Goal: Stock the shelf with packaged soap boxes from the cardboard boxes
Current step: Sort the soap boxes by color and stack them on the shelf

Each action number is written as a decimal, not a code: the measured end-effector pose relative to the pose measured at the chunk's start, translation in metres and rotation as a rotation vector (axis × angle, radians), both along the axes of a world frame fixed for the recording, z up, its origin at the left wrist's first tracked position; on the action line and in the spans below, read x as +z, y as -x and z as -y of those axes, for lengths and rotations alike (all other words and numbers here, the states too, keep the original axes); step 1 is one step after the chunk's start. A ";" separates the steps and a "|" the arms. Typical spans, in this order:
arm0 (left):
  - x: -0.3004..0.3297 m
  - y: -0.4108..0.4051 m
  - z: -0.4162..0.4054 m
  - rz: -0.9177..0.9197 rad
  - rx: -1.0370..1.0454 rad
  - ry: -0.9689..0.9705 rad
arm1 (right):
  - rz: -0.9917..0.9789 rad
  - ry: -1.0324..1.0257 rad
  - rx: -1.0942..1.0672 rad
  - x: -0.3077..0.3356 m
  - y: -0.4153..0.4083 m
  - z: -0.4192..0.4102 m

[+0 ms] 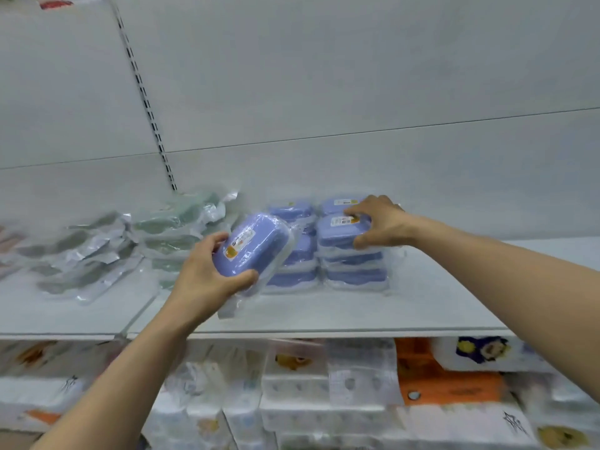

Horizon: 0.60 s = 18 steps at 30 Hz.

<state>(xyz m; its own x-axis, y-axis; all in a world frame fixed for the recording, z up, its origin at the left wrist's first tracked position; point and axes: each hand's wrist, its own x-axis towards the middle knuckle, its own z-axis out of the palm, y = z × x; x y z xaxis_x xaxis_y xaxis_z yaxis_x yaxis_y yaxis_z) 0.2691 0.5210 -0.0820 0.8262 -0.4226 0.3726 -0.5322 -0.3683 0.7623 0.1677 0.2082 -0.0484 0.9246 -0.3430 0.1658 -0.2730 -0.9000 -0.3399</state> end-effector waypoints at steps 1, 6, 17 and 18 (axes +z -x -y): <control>0.006 -0.008 0.005 -0.011 -0.012 -0.004 | -0.026 -0.009 -0.002 -0.003 -0.003 0.003; 0.022 -0.047 0.037 -0.031 -0.094 -0.083 | 0.013 -0.008 -0.009 -0.011 -0.005 0.008; 0.034 -0.118 0.089 0.023 -0.377 -0.482 | 0.066 0.032 -0.062 -0.018 -0.004 0.006; 0.033 -0.118 0.092 0.032 -0.382 -0.489 | 0.062 0.037 -0.062 -0.019 -0.004 0.006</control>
